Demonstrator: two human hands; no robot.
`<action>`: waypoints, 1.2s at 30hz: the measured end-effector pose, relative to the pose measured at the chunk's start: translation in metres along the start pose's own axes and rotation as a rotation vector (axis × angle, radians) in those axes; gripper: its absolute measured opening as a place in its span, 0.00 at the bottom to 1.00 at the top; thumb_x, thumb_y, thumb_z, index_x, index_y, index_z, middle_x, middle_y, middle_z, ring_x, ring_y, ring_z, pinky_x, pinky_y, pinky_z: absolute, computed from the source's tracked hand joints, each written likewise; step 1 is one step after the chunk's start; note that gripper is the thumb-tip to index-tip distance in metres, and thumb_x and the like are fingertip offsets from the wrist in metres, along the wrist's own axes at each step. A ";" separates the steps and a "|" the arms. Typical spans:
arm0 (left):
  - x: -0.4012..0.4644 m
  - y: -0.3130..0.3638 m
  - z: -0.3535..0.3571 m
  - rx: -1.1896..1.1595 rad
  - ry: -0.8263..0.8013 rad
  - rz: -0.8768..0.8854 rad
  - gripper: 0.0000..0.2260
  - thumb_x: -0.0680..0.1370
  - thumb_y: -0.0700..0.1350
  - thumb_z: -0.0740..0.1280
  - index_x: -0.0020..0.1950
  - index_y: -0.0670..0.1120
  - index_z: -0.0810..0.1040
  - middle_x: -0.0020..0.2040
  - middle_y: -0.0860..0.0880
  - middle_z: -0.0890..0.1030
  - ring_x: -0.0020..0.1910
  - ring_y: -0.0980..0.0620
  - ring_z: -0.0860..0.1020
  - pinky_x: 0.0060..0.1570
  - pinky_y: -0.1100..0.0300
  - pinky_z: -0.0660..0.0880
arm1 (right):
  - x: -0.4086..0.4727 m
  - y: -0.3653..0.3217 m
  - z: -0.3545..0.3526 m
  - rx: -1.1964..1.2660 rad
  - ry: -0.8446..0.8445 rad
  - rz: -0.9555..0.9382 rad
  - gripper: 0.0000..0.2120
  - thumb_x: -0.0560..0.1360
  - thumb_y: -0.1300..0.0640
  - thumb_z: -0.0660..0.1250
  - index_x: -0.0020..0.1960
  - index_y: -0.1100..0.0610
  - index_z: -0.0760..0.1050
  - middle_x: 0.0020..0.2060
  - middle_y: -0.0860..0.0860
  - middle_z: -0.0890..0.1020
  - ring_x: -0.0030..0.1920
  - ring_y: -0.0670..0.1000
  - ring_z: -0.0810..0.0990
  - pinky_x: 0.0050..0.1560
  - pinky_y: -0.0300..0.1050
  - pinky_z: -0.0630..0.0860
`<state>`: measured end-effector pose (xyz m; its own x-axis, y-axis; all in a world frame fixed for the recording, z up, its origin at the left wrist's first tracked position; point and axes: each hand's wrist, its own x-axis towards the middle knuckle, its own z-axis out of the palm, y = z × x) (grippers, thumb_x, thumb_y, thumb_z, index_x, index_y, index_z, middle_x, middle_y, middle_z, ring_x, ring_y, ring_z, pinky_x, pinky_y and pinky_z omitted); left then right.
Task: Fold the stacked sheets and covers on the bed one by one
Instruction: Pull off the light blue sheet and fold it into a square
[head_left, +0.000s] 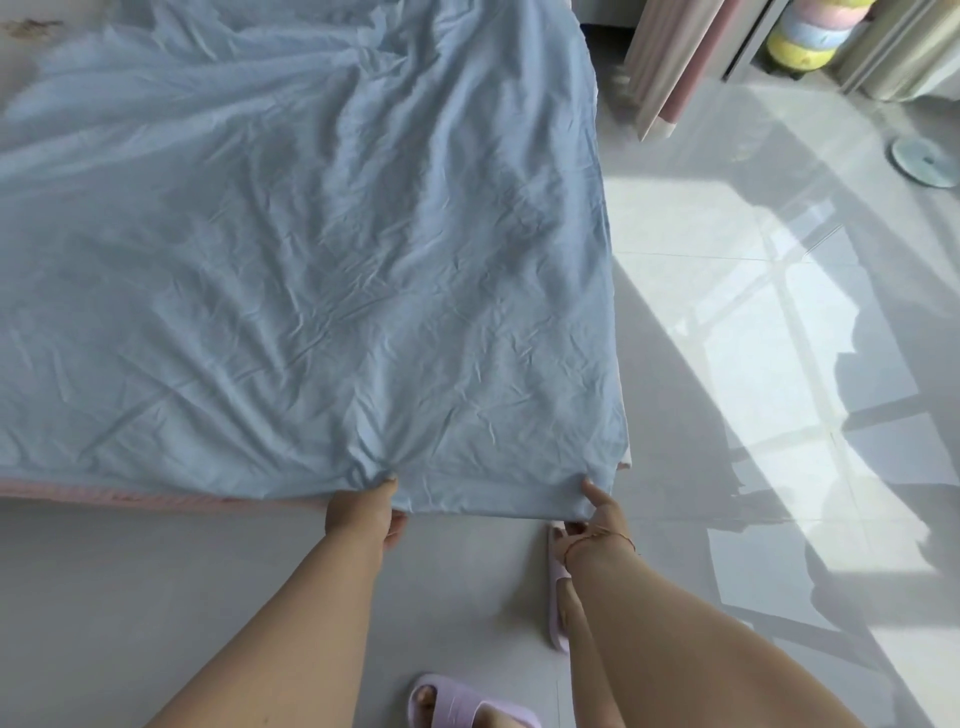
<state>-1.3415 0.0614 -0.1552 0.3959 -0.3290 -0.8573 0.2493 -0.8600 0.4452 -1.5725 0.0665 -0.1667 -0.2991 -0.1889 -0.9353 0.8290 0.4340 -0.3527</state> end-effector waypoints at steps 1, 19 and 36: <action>-0.006 0.002 -0.001 0.114 -0.034 -0.005 0.13 0.79 0.50 0.67 0.48 0.39 0.76 0.36 0.43 0.80 0.31 0.48 0.77 0.30 0.60 0.75 | -0.002 -0.001 0.000 0.014 -0.006 -0.025 0.25 0.71 0.60 0.71 0.67 0.55 0.71 0.51 0.50 0.80 0.43 0.50 0.79 0.43 0.41 0.73; -0.103 0.078 -0.035 0.420 -0.261 0.502 0.10 0.78 0.43 0.67 0.36 0.45 0.79 0.38 0.44 0.82 0.37 0.49 0.78 0.40 0.61 0.72 | -0.142 -0.039 0.010 0.040 -0.098 -0.460 0.13 0.69 0.69 0.67 0.33 0.58 0.66 0.31 0.52 0.70 0.27 0.50 0.69 0.21 0.34 0.68; -0.187 0.178 -0.120 0.089 -0.515 0.770 0.23 0.72 0.25 0.60 0.50 0.52 0.80 0.48 0.54 0.84 0.54 0.52 0.81 0.58 0.59 0.76 | -0.286 0.023 0.185 -0.599 -0.721 -0.644 0.14 0.71 0.74 0.63 0.53 0.60 0.74 0.41 0.55 0.79 0.38 0.52 0.78 0.44 0.47 0.76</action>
<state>-1.2648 0.0165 0.1158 -0.0222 -0.9356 -0.3523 0.0035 -0.3525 0.9358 -1.3806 -0.0326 0.0980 -0.0854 -0.9079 -0.4105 0.2020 0.3876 -0.8994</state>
